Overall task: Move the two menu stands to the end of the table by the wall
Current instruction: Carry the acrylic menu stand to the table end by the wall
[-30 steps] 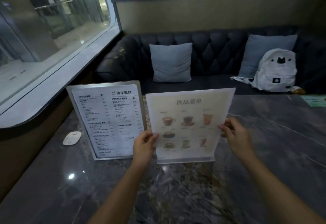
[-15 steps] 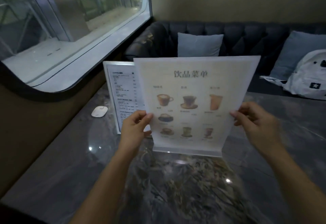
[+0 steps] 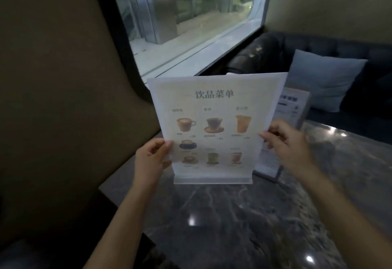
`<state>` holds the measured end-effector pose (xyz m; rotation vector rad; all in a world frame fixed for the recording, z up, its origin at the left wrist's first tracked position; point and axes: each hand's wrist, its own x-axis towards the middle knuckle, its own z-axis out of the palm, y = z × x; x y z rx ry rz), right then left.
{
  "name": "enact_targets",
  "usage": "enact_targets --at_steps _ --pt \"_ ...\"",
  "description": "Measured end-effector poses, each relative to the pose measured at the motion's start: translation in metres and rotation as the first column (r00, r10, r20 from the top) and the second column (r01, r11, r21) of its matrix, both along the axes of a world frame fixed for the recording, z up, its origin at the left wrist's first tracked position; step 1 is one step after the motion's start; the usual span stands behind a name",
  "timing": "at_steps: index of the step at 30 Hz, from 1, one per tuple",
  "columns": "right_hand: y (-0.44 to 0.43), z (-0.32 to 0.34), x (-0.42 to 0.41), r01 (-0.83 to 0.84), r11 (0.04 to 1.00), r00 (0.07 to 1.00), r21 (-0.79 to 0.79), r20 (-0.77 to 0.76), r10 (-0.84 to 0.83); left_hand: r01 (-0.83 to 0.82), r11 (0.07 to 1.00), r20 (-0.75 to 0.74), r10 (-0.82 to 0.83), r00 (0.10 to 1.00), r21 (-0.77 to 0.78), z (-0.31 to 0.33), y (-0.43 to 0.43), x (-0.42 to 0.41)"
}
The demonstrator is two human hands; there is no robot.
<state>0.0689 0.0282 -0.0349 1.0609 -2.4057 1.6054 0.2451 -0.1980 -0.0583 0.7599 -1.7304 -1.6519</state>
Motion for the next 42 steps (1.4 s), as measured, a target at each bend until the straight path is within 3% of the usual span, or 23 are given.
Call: enact_targets --at_steps 11,18,25,33,39,42 --pt "-0.159 -0.031 0.021 -0.220 0.970 0.975 0.102 0.005 0.220 -0.365 0.928 0.062 0.361 0.930 0.078 -0.030 -0.083 0.083" --pt "-0.209 -0.054 0.021 -0.298 0.939 0.954 0.175 0.013 0.300 -0.496 0.856 0.069 0.491 0.868 0.147 -0.053 -0.099 0.099" --pt "-0.218 -0.072 0.019 -0.340 0.928 0.936 0.154 0.147 0.319 -0.547 0.822 0.049 0.547 0.836 0.158 -0.071 -0.096 0.104" --pt "-0.222 -0.083 0.020 -0.429 0.902 0.885 0.048 0.221 0.410 -0.487 0.873 0.049 0.486 0.872 0.014 -0.081 -0.088 0.111" --pt "-0.217 -0.117 0.015 -0.479 0.848 0.856 0.229 0.337 0.392 -0.378 0.922 0.317 0.384 0.867 -0.083 -0.106 -0.093 0.112" --pt "-0.217 -0.135 0.016 -0.491 0.799 0.851 0.347 0.389 0.354 -0.301 0.934 0.512 0.357 0.781 -0.192 -0.123 -0.097 0.113"
